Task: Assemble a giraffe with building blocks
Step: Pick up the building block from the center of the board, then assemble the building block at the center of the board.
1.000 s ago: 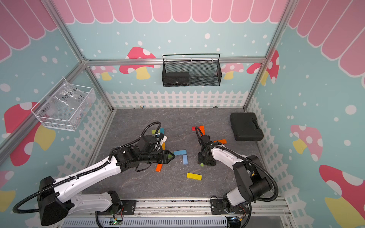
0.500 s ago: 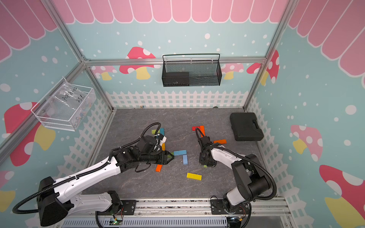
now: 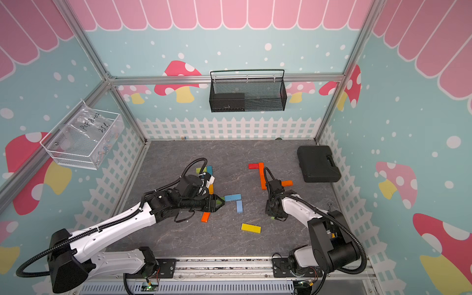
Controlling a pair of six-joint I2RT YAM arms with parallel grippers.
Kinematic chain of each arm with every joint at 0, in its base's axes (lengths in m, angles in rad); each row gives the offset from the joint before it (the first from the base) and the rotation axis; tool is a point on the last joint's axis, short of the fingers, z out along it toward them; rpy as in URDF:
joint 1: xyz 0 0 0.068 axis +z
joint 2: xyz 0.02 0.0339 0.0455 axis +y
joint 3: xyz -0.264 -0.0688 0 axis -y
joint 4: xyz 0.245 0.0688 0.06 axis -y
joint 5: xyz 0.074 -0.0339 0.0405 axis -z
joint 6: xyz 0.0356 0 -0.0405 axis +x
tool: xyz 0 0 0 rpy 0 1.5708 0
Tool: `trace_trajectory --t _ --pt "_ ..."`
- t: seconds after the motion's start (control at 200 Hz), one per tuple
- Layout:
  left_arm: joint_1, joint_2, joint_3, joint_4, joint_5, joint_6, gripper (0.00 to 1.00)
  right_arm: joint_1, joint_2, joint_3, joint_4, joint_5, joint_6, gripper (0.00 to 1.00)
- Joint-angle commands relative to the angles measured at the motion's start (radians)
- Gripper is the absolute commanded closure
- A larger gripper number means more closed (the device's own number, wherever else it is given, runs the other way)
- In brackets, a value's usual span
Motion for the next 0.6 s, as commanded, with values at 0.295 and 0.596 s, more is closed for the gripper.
trace_trajectory --t 0.295,0.596 --pt "0.005 0.022 0.006 0.013 0.008 0.014 0.42 0.054 0.163 0.182 -0.039 -0.006 -0.194 0.73" --pt "0.01 0.011 0.014 -0.006 -0.007 0.018 0.42 0.04 0.307 0.321 -0.039 0.047 -0.283 0.71"
